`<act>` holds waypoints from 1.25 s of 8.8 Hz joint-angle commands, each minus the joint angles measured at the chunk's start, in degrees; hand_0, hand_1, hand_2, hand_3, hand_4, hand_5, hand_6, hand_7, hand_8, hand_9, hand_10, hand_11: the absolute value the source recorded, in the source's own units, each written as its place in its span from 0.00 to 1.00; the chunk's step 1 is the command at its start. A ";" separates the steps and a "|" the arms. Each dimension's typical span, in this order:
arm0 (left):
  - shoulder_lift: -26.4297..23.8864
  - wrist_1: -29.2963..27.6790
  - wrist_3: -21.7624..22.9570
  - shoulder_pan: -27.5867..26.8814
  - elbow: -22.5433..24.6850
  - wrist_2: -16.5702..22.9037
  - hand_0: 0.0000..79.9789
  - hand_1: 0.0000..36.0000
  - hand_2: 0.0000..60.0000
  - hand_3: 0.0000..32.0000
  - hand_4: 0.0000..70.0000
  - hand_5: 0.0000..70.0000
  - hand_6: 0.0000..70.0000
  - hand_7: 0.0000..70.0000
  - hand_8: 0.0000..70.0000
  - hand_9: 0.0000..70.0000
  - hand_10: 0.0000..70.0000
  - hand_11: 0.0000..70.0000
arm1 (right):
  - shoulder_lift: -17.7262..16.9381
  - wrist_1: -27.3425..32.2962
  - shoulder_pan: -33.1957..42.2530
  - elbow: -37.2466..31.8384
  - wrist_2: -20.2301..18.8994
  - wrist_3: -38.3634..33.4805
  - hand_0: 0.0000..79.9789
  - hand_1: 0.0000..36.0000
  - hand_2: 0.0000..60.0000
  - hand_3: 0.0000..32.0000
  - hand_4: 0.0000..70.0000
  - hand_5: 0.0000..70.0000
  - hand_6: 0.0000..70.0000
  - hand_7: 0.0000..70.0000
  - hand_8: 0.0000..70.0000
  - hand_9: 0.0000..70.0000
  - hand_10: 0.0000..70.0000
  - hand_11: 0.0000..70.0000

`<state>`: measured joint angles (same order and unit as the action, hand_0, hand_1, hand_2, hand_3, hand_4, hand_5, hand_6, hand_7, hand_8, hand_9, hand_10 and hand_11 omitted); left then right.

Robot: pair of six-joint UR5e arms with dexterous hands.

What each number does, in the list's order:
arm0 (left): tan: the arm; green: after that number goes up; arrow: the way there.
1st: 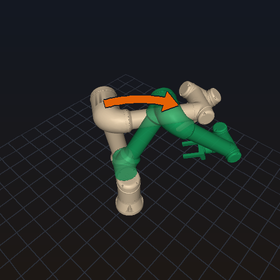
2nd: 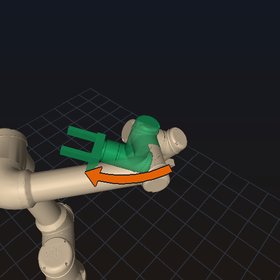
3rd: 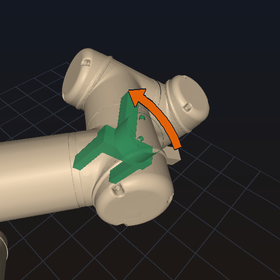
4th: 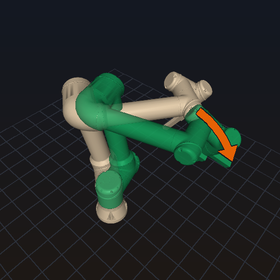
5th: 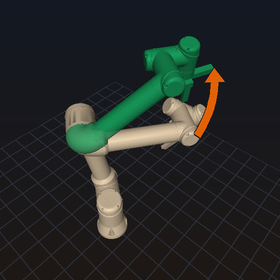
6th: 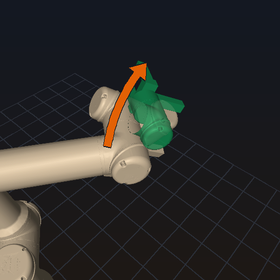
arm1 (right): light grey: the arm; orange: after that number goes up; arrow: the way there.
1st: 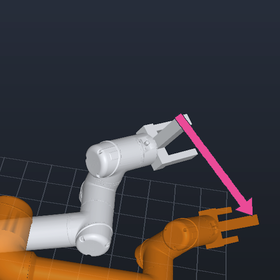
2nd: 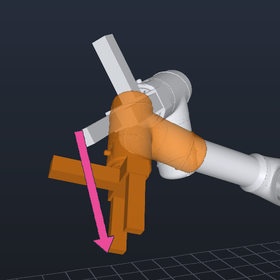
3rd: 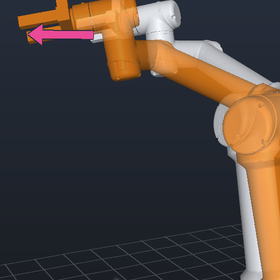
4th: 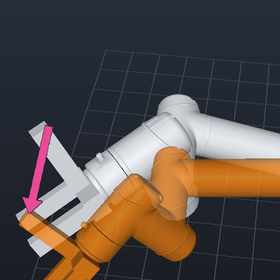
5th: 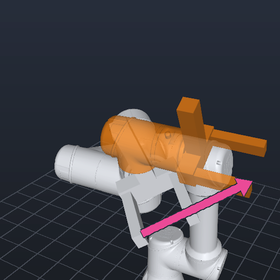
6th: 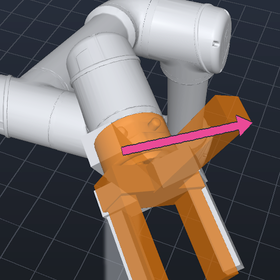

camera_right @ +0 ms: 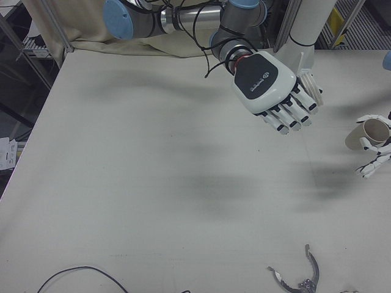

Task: Pour water
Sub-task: 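Withdraw both hands holding their cups back toward the table edges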

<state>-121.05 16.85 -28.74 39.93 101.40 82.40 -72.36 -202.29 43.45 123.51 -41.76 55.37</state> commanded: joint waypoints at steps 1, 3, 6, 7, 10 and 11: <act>4.92 -0.24 1.14 5.49 -0.24 -0.39 0.63 1.00 1.00 0.00 0.47 0.87 0.06 0.11 0.04 0.07 0.10 0.18 | -0.50 1.19 0.76 -16.39 2.12 -25.41 0.64 0.79 1.00 0.00 0.31 1.00 0.70 0.79 0.64 0.84 0.58 0.83; 5.82 -0.68 1.23 7.00 0.19 -0.40 0.62 1.00 1.00 0.00 0.46 0.86 0.05 0.11 0.04 0.07 0.10 0.18 | -1.12 15.26 1.10 -29.22 2.04 -30.67 0.63 0.74 1.00 0.00 0.29 0.93 0.68 0.76 0.64 0.86 0.59 0.85; 6.52 0.90 1.23 7.10 0.99 -0.48 0.63 1.00 1.00 0.00 0.47 0.88 0.06 0.12 0.04 0.07 0.10 0.19 | -1.81 25.37 1.11 -37.20 1.43 -33.93 0.64 0.68 1.00 0.00 0.38 0.93 0.78 0.84 0.76 1.00 0.68 0.98; 7.74 0.29 1.14 6.92 0.81 -0.57 0.63 1.00 1.00 0.00 0.47 0.88 0.06 0.12 0.04 0.07 0.10 0.19 | -3.74 25.46 1.02 -36.76 1.16 -35.93 0.65 0.69 1.00 0.00 0.38 0.95 0.80 0.86 0.76 1.00 0.67 0.96; 13.60 -6.08 0.00 6.57 -1.54 -1.70 0.62 1.00 1.00 0.00 0.45 0.85 0.05 0.11 0.03 0.07 0.10 0.18 | -8.93 25.46 -2.05 -33.95 1.24 -37.18 0.65 0.64 0.93 0.00 0.38 0.99 0.82 0.86 0.78 1.00 0.69 0.99; 17.38 -9.35 -0.26 6.57 -1.91 -5.80 0.60 1.00 1.00 0.00 0.44 0.81 0.04 0.10 0.03 0.07 0.10 0.17 | -9.03 25.37 -1.53 -33.25 0.98 -37.09 0.65 0.64 0.91 0.00 0.37 0.99 0.81 0.85 0.78 1.00 0.68 0.98</act>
<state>-110.65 14.68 -28.23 46.71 101.23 81.46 -79.43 -176.91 42.29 88.82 -40.49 18.59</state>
